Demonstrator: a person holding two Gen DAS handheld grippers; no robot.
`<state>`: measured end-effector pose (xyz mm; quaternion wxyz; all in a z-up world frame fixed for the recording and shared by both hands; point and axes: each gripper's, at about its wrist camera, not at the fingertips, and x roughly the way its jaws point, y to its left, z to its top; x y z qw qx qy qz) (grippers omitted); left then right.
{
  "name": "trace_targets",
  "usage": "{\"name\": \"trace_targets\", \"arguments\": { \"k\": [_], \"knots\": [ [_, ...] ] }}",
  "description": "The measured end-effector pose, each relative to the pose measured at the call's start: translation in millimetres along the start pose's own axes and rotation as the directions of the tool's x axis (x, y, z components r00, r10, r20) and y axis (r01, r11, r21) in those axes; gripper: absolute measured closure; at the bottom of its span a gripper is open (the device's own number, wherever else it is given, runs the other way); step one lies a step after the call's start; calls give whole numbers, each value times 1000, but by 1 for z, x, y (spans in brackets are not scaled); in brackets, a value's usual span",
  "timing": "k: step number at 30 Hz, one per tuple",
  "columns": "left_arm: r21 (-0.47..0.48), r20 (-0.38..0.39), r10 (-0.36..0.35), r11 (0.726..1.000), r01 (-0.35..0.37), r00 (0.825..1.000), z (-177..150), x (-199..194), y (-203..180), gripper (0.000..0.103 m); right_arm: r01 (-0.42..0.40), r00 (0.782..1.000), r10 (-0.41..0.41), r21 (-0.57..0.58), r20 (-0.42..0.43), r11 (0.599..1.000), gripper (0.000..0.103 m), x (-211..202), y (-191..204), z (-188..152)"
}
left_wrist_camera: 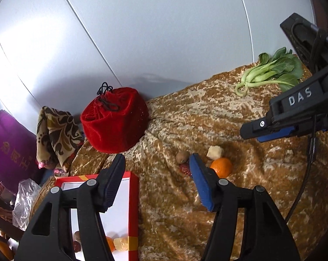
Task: Organize fruits
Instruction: 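Grasp a mandarin orange with the right tool while the left tool returns to the fruit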
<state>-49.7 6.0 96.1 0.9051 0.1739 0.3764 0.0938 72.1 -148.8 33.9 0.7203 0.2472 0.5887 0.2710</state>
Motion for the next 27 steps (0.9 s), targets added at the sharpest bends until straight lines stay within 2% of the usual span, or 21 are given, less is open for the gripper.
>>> {"name": "trace_targets", "arguments": {
  "k": [2, 5, 8, 12, 14, 17, 23, 27],
  "knots": [
    [9, 13, 3, 1000, -3, 1000, 3, -1, -5, 40, 3, 1000, -3, 1, -1, 1000, 65, -1, -2, 0],
    [34, 8, 9, 999, -9, 1000, 5, 3, -13, 31, 6, 1000, -6, 7, -1, 1000, 65, -1, -7, 1],
    [71, -56, 51, 996, -47, 997, -1, 17, -10, 30, 2, 1000, -1, 17, -13, 1000, 64, 1, -10, 1],
    [85, -211, 165, 985, -150, 963, -21, 50, 19, 31, 5, 999, -5, 3, -45, 1000, 64, 15, -5, -1],
    [64, -248, 182, 983, -171, 951, -28, 57, 34, 31, 23, 997, -24, -11, -68, 1000, 64, 27, 0, -3],
    [36, -260, 174, 985, -170, 950, -33, 56, 47, 31, 41, 995, -43, -25, -95, 999, 64, 44, 7, -8],
    [1, -247, 60, 998, -61, 967, -30, 52, 45, 30, 94, 991, -97, -38, -91, 995, 59, 64, 14, -13],
    [0, -261, -17, 1000, 18, 965, -29, 57, 38, 30, 111, 989, -113, -33, -92, 993, 57, 76, 17, -14]
  ]
}}
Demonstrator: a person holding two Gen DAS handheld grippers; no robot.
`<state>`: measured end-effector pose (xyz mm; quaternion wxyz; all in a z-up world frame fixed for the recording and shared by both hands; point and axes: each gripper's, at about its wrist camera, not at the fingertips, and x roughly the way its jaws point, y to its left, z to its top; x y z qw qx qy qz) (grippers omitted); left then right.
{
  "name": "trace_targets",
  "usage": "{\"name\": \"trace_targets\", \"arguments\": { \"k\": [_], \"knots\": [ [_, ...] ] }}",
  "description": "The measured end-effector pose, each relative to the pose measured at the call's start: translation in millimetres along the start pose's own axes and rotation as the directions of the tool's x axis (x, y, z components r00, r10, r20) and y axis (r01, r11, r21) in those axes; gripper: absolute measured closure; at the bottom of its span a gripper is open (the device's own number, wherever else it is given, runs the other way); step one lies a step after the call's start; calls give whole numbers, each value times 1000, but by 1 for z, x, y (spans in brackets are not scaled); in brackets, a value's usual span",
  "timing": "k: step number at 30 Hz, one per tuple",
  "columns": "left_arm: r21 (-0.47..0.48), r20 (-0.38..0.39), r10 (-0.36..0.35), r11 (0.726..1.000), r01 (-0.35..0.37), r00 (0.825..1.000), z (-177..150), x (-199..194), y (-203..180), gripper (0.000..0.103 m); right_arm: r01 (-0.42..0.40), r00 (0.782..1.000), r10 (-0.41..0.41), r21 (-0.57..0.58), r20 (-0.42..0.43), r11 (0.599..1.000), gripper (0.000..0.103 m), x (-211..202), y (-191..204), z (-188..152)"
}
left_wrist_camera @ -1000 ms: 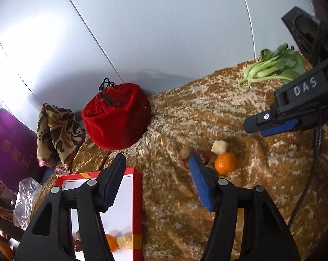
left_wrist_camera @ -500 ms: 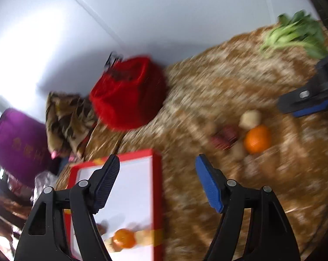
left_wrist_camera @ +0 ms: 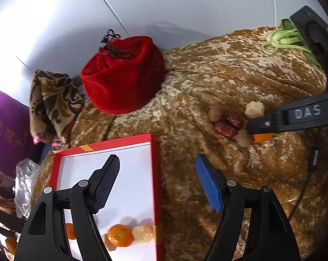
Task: Organize fruits
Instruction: 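Grasp a mandarin orange with the right tool while the left tool returns to the fruit, then grasp a brown round nut with the left tool while the right tool holds the mandarin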
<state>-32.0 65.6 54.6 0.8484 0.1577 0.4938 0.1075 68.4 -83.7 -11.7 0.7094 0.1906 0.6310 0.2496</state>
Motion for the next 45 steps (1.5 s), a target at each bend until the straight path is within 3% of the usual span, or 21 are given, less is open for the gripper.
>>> {"name": "trace_targets", "arguments": {
  "k": [6, 8, 13, 16, 22, 27, 37, 41, 45],
  "knots": [
    [13, 2, -44, 999, 44, 999, 1, 7, -4, 31, 29, 999, -29, -4, 15, 1000, 57, 5, 8, 1],
    [5, 3, -78, 997, 78, 997, 3, 9, -6, 31, 48, 999, -48, -14, 15, 999, 65, 4, 10, 1],
    [32, 31, -183, 983, 182, 983, 8, 6, -22, 31, 12, 1000, -12, 14, -4, 1000, 67, -5, 5, 3],
    [39, 24, -204, 978, 203, 979, 11, 10, -34, 31, -4, 1000, 4, 24, 18, 1000, 67, -18, 0, 6],
    [-14, -35, -312, 950, 311, 950, 16, 25, -46, 31, -28, 998, 25, 61, 54, 998, 67, -38, -16, 12],
    [-57, -48, -338, 941, 335, 940, 22, 34, -51, 31, -29, 998, 25, 72, 63, 997, 67, -45, -26, 15],
    [-75, -55, -367, 929, 363, 929, 30, 50, -61, 54, -33, 997, 27, 81, 73, 996, 67, -53, -40, 15],
    [-56, -49, -383, 923, 380, 922, 28, 48, -60, 68, -45, 997, 40, 79, 66, 996, 67, -52, -37, 15],
    [-59, -42, -396, 917, 394, 917, 25, 47, -57, 71, -51, 996, 47, 67, 70, 996, 67, -52, -31, 13]
  ]
}}
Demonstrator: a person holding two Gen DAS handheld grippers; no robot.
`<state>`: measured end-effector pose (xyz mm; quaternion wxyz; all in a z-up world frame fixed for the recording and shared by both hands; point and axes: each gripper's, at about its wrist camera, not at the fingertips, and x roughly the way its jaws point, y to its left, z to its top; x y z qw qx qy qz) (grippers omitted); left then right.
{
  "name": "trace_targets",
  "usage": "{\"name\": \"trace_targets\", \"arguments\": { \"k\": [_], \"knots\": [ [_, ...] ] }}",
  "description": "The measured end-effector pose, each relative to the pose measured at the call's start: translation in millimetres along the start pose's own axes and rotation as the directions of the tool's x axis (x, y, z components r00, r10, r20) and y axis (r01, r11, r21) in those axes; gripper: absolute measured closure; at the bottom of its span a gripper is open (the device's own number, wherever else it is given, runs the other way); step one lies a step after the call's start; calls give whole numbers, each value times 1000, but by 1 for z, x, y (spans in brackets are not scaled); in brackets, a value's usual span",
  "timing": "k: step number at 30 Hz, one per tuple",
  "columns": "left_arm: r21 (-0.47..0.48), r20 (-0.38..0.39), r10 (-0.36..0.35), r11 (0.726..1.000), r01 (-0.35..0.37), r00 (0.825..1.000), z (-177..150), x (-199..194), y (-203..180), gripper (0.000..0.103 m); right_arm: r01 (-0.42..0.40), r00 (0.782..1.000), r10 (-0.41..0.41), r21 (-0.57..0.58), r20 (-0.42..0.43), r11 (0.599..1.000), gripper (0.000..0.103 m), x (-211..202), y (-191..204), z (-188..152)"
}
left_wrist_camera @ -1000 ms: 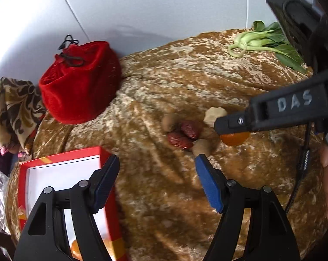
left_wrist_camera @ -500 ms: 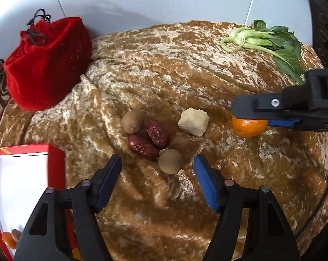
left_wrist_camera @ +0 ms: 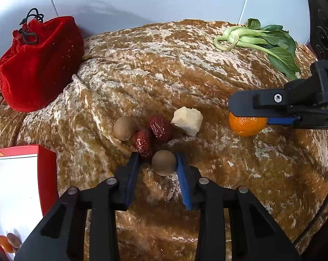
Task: Organize fruits
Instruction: 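Grasp a brown round nut with the left tool while the right tool holds the mandarin, then carry the nut and mandarin over the tray and open both tools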
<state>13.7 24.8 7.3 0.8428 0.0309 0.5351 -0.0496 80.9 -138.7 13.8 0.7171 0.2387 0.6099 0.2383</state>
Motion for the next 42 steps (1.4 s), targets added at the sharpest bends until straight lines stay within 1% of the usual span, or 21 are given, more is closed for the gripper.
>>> {"name": "trace_targets", "arguments": {
  "k": [4, 5, 6, 7, 12, 14, 16, 20, 23, 25, 27, 30, 31, 33, 34, 35, 37, 40, 42],
  "knots": [
    [-2, 5, -2, 1000, 2, 1000, -1, -2, 1, 71, 0, 1000, 0, 3, 5, 1000, 67, -1, 1, -1],
    [-1, 7, -4, 1000, 4, 1000, -1, -4, 1, 75, 2, 1000, -2, 5, 7, 1000, 67, -2, 0, -1],
    [1, 5, -8, 1000, 8, 1000, -1, -6, 2, 82, 0, 1000, 0, 6, 7, 1000, 67, -2, -1, -1],
    [2, 2, -8, 1000, 8, 1000, -3, -9, 3, 83, -2, 1000, 2, 8, 6, 1000, 67, -2, -1, -1],
    [8, 21, 22, 1000, -22, 1000, -12, -26, 13, 83, -24, 1000, 24, -7, -2, 1000, 67, 1, 8, -2],
    [-7, 29, 25, 1000, -25, 999, -16, -34, 22, 83, -34, 999, 34, -16, -9, 999, 67, 4, 14, -4],
    [-18, 39, 44, 999, -43, 998, -21, -43, 31, 83, -46, 999, 45, -27, -19, 999, 67, 8, 22, -8],
    [-64, 65, 78, 995, -74, 995, -36, -65, 55, 83, -82, 996, 79, -52, -44, 995, 67, 20, 42, -16],
    [-123, 89, 108, 988, -97, 990, -47, -84, 79, 83, -124, 990, 118, -85, -74, 989, 67, 33, 66, -26],
    [-162, 99, 152, 978, -135, 983, -57, -97, 96, 83, -151, 985, 140, -112, -99, 982, 67, 42, 83, -34],
    [-210, 91, 194, 963, -171, 977, -66, -106, 113, 83, -175, 980, 158, -152, -120, 973, 67, 51, 104, -47],
    [-274, 41, 266, 930, -245, 963, -81, -110, 139, 83, -228, 967, 196, -201, -165, 953, 67, 62, 130, -67],
    [-300, 14, 284, 916, -267, 959, -87, -110, 148, 83, -236, 964, 200, -215, -177, 948, 67, 65, 136, -73],
    [-342, -27, 297, 895, -288, 955, -99, -108, 161, 83, -243, 960, 196, -247, -201, 938, 67, 74, 150, -85],
    [-355, -48, 315, 881, -311, 948, -104, -108, 166, 83, -245, 958, 192, -260, -214, 934, 67, 79, 157, -92],
    [-361, -62, 330, 873, -330, 942, -107, -107, 169, 83, -247, 955, 187, -270, -229, 931, 67, 85, 163, -98],
    [-370, -77, 342, 863, -345, 937, -113, -108, 176, 83, -243, 954, 174, -289, -244, 926, 67, 93, 173, -107],
    [-366, -96, 376, 848, -384, 922, -119, -108, 183, 83, -230, 957, 154, -321, -245, 918, 67, 101, 183, -117],
    [-370, -107, 376, 844, -388, 920, -121, -107, 186, 83, -221, 960, 142, -340, -242, 914, 67, 104, 186, -121]
  ]
}}
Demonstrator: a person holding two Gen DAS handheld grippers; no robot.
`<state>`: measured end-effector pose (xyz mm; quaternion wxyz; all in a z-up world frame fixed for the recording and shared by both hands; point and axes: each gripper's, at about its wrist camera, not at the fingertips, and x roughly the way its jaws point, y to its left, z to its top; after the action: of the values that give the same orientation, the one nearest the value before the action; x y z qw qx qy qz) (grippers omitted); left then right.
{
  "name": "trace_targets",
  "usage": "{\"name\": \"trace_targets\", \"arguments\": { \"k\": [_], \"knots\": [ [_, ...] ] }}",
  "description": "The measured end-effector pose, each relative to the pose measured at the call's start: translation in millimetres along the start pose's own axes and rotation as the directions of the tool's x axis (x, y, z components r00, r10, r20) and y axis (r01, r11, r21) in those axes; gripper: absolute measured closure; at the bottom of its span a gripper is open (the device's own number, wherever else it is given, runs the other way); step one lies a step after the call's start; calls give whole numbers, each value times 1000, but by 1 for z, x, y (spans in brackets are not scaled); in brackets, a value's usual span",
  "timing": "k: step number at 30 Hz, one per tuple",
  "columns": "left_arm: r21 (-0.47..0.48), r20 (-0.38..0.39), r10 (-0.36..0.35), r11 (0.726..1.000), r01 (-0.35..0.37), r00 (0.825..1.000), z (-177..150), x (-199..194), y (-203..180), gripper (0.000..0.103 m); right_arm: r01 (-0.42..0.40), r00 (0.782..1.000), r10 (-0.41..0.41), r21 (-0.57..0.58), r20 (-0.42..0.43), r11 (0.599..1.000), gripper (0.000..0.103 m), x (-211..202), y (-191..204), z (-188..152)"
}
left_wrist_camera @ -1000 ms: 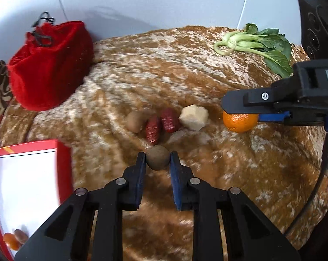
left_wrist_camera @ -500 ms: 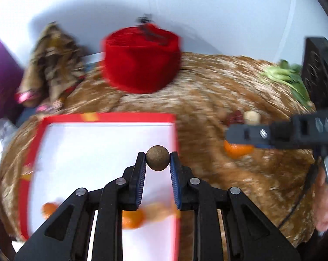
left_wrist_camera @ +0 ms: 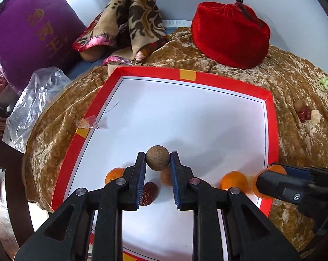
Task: Organize fruits
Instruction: 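Carry the nut and mandarin over the tray and open both tools, then move both open tools back toward the remaining nuts, dates and cube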
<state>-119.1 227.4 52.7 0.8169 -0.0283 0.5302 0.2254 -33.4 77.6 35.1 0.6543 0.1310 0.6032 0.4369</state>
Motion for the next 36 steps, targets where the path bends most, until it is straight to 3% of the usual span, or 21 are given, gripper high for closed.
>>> {"name": "trace_targets", "arguments": {
  "k": [7, 12, 20, 24, 31, 36],
  "knots": [
    [45, 30, 74, 996, -75, 997, 3, -2, -10, 83, 78, 996, -76, -36, 52, 996, 64, 7, -1, 1],
    [56, 147, 112, 991, -121, 983, 10, -24, -23, 83, 82, 992, -78, -34, 95, 996, 63, -3, -5, 3],
    [41, 350, 117, 989, -140, 930, 22, -65, -48, 59, 32, 971, -29, -7, 239, 999, 61, -59, -18, 11],
    [56, 415, 108, 988, -144, 903, 25, -79, -67, 55, 31, 958, -39, 34, 284, 999, 61, -87, -37, 15],
    [98, 432, 89, 985, -145, 897, 30, -82, -102, 49, 47, 935, -86, 121, 343, 992, 61, -128, -76, 19],
    [124, 458, 79, 981, -151, 885, 32, -85, -132, 33, 53, 921, -116, 174, 373, 983, 60, -153, -101, 19]
  ]
}}
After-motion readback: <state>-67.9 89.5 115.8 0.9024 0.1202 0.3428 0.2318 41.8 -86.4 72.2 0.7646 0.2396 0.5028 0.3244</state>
